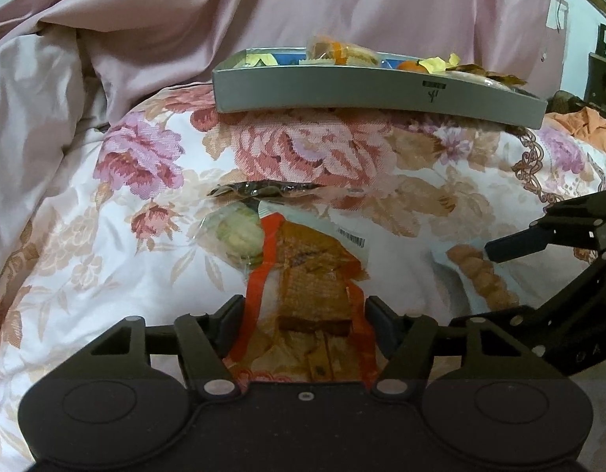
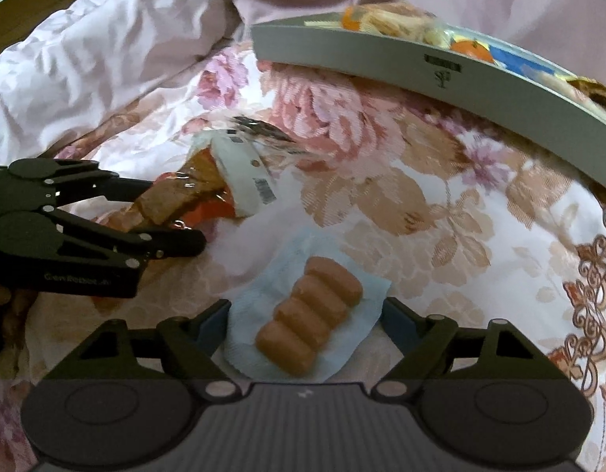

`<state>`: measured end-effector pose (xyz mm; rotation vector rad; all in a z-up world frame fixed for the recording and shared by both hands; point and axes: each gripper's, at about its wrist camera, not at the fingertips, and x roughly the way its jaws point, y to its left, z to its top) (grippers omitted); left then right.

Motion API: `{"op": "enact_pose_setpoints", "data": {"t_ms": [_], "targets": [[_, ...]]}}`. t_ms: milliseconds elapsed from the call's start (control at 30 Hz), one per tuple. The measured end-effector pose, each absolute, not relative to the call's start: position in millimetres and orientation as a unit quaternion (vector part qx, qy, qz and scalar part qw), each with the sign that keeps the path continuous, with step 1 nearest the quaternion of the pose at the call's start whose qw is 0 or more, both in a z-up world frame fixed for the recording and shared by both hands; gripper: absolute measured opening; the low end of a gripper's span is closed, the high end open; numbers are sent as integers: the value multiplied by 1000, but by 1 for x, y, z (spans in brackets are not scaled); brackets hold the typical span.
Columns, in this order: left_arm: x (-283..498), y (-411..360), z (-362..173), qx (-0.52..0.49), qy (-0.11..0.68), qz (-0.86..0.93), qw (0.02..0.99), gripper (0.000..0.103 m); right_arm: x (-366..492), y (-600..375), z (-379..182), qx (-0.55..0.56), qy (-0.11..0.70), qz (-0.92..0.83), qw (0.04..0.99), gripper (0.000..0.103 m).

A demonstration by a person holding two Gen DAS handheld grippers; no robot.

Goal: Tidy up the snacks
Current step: 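Grasp the red spicy strip pack with left tool while right tool grasps sausage tray, then lift the red pack and sausage tray toward the grey tray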

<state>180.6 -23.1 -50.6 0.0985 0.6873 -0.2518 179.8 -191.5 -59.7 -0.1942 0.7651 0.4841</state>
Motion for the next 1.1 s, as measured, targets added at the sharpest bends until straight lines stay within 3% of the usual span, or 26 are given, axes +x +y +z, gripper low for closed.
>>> {"op": "enact_pose_setpoints", "data": {"t_ms": [267, 1100], "targets": [[178, -24, -50, 49, 327, -123, 936, 57, 173, -183, -63, -116, 353, 252, 894, 82], [165, -32, -32, 38, 251, -118, 960, 51, 151, -168, -54, -237, 213, 204, 926, 81]]}}
